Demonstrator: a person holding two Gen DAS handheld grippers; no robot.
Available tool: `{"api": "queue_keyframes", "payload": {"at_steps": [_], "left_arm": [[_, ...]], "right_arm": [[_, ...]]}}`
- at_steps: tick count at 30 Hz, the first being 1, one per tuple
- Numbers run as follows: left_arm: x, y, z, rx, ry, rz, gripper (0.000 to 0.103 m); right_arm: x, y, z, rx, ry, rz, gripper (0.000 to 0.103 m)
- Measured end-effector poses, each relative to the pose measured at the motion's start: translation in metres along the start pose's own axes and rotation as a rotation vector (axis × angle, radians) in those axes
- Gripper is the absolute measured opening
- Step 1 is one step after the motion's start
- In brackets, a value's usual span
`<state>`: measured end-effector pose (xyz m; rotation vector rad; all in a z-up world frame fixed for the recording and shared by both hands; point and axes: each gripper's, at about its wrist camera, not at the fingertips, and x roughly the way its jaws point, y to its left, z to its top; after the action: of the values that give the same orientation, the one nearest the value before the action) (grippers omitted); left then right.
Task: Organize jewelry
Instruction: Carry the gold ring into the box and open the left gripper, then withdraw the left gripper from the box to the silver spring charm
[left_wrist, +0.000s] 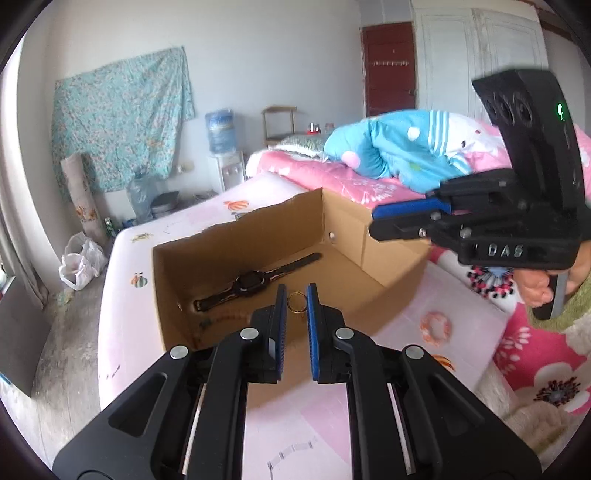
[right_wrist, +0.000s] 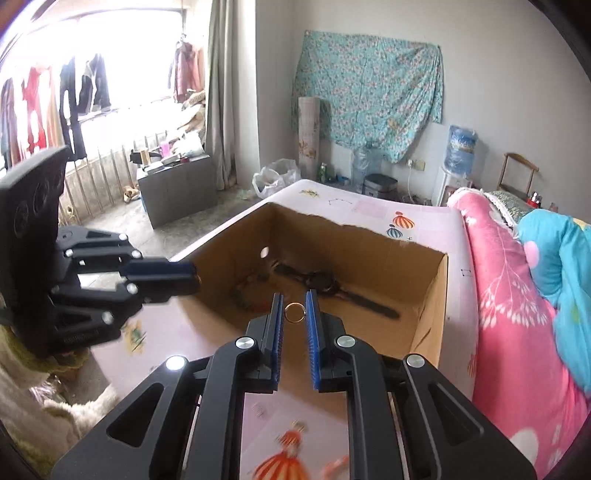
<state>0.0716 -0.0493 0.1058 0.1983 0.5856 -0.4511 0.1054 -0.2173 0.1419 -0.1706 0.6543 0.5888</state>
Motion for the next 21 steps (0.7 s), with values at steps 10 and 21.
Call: {"api": "queue_keyframes", "payload": {"at_steps": [10, 21], "left_arm": [[0.114, 0.037, 0.015, -0.153, 0.240, -0.077, 0.010], [0.123, 0.052, 0.020, -0.236, 0.242, -0.101, 0.010]], "right_arm": [[0.118, -0.070, 0.027, 0.148, 0.255, 0.074, 0.013], [0.133, -0.099, 0.026, 0.282, 0.240, 0.121, 0.013]]}}
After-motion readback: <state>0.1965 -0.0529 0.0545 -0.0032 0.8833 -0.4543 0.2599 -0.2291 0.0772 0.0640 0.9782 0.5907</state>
